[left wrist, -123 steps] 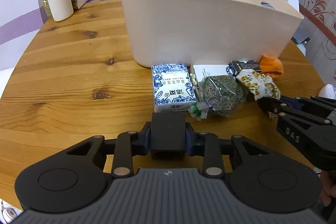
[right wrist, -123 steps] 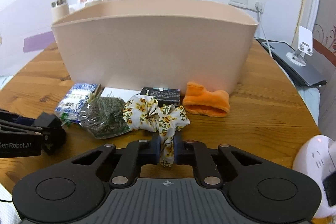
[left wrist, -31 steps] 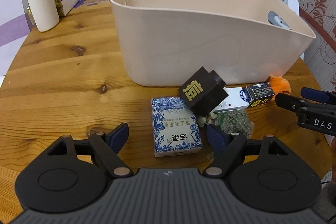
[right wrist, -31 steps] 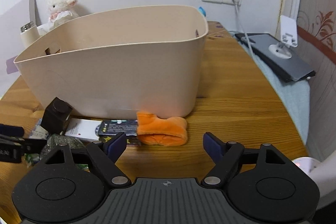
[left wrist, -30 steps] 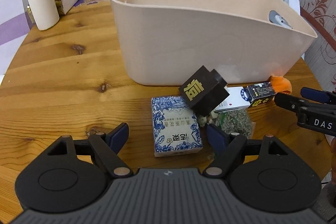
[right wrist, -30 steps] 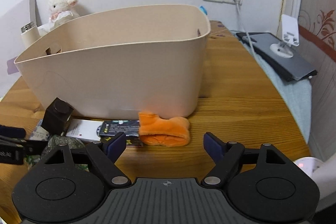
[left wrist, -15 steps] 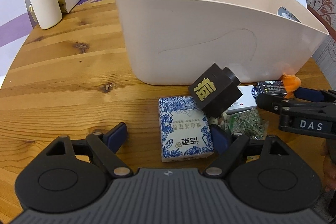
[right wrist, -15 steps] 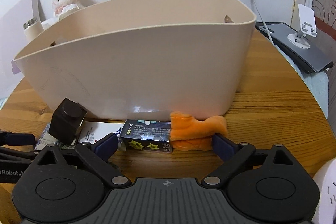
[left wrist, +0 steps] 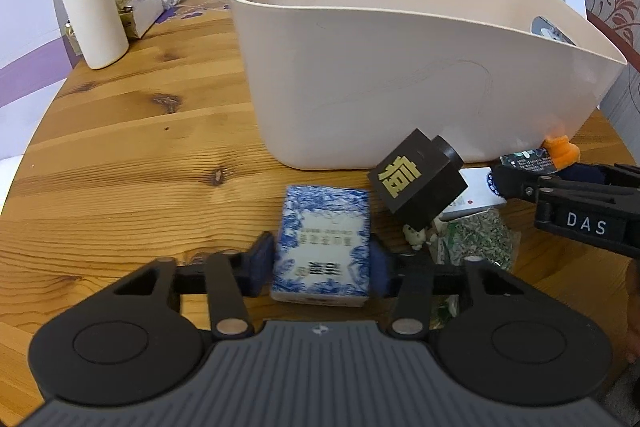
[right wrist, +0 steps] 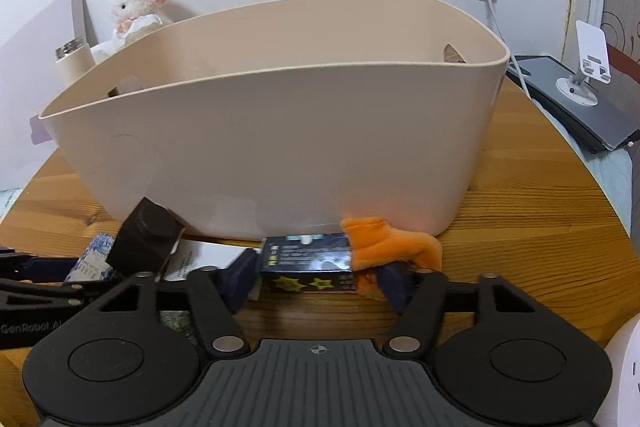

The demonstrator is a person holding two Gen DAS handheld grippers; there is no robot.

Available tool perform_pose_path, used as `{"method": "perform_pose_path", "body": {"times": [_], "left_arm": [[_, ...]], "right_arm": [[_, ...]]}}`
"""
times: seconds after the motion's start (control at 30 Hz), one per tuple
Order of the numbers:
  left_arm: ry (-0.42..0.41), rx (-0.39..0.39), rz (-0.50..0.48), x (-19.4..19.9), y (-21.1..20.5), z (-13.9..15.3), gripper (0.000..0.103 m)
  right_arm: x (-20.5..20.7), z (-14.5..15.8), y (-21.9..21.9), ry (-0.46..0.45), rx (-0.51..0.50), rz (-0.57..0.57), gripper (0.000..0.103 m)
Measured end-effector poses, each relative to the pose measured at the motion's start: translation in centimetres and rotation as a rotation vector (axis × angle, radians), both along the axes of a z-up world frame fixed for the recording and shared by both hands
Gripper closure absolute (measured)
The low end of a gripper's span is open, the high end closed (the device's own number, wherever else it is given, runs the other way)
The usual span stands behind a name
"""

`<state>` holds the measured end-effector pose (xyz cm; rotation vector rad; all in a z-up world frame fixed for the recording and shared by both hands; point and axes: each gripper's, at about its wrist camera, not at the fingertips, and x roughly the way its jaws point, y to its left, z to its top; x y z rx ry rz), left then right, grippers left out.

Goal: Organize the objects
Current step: 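Grasp the blue-and-white box with the left gripper while the right grasps the dark printed box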

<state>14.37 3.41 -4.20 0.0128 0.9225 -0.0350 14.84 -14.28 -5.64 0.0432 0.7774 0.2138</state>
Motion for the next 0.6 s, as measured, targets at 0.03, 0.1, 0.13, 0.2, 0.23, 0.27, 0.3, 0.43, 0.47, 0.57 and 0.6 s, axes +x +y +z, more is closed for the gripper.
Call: {"method": "perform_pose_path", "body": {"times": [0.03, 0.1, 0.13, 0.2, 0.23, 0.27, 0.3, 0.43, 0.47, 0.57, 0.6], "left_arm": [[0.001, -0.007, -0.001, -0.1, 0.2, 0.0, 0.055], [0.0, -0.016, -0.001, -0.2, 0.4, 0.1, 0.055], [-0.001, -0.016, -0.002, -0.3, 0.5, 0.1, 0.055], [-0.002, -0.018, -0.002, -0.4, 0.5, 0.1, 0.055], [-0.002, -0.02, -0.003, -0.5, 0.5, 0.1, 0.055], [-0.001, -0.022, -0.004, -0.6, 0.6, 0.1, 0.055], [0.0, -0.027, -0.004, -0.7, 0.6, 0.1, 0.055], [-0.015, -0.032, -0.004, -1.4, 0.6, 0.6, 0.055], [-0.021, -0.033, -0.006, -1.6, 0.6, 0.8, 0.055], [-0.046, -0.036, -0.012, -2.2, 0.7, 1.7, 0.055], [-0.056, -0.036, -0.014, -2.6, 0.6, 2.1, 0.055]], "right_arm": [[0.0, 0.1, 0.1, -0.001, -0.008, 0.002, 0.056], [-0.2, 0.1, 0.3, -0.009, -0.019, 0.008, 0.056], [-0.3, 0.1, 0.4, -0.013, -0.023, 0.007, 0.056], [-0.5, 0.1, 0.5, -0.017, -0.033, 0.008, 0.057], [-0.7, 0.2, 0.6, -0.019, -0.038, 0.008, 0.057], [-0.9, 0.2, 0.6, -0.022, -0.043, 0.008, 0.057], [-1.0, 0.2, 0.6, -0.025, -0.044, 0.007, 0.057], [-1.9, 0.8, 0.5, -0.045, -0.044, -0.002, 0.057], [-2.2, 1.2, 0.4, -0.055, -0.047, -0.005, 0.057], [-3.1, 2.3, 0.0, -0.087, -0.045, -0.01, 0.057], [-3.4, 2.7, -0.2, -0.099, -0.042, -0.013, 0.057]]}}
